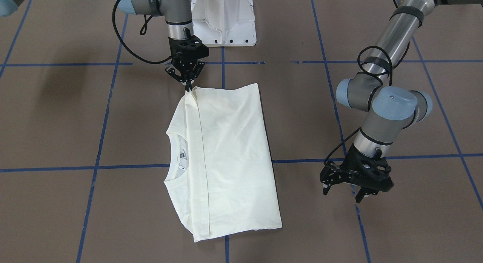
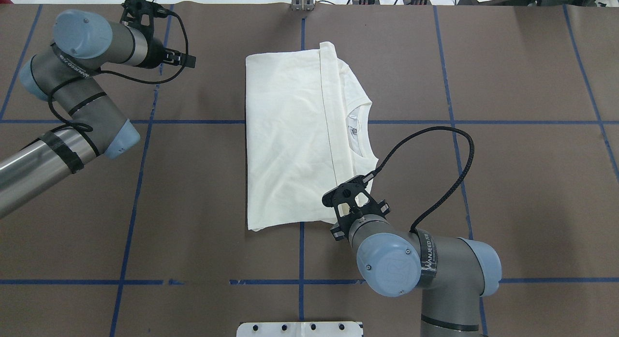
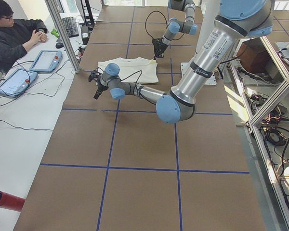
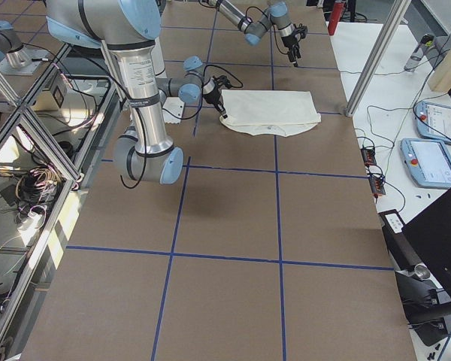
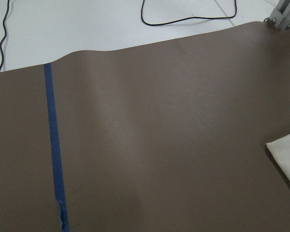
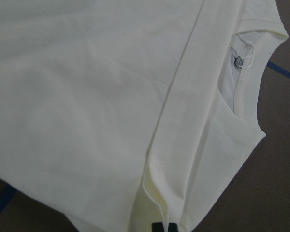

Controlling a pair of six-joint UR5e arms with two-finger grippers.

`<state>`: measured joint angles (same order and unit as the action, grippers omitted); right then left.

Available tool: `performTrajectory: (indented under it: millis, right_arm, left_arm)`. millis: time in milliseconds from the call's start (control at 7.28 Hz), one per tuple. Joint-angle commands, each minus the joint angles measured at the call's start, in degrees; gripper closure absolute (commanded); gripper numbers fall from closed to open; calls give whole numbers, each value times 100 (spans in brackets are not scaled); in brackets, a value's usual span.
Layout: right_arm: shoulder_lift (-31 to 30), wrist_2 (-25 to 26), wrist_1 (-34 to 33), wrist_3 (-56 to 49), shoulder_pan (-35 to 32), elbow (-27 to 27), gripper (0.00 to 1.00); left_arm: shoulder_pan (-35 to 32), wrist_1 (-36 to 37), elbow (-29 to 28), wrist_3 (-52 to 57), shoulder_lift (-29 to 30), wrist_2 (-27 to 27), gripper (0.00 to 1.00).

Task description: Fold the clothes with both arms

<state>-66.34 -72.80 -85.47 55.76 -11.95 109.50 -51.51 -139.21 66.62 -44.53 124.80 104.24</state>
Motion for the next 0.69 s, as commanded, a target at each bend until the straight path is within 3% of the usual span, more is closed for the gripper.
performTrajectory:
  millis: [0, 275, 550]
  right_arm:
    - [-316, -286, 39, 1781, -9, 210, 100]
    - [-686, -305, 48, 3293, 157, 536, 100]
    - [-713, -139, 309, 4877, 377, 520, 100]
  left_arm:
    - [19, -10, 0, -3, 0, 0, 0]
    - [27, -10, 0, -3, 0, 0, 0]
    - [45, -19, -8, -3, 0, 0, 0]
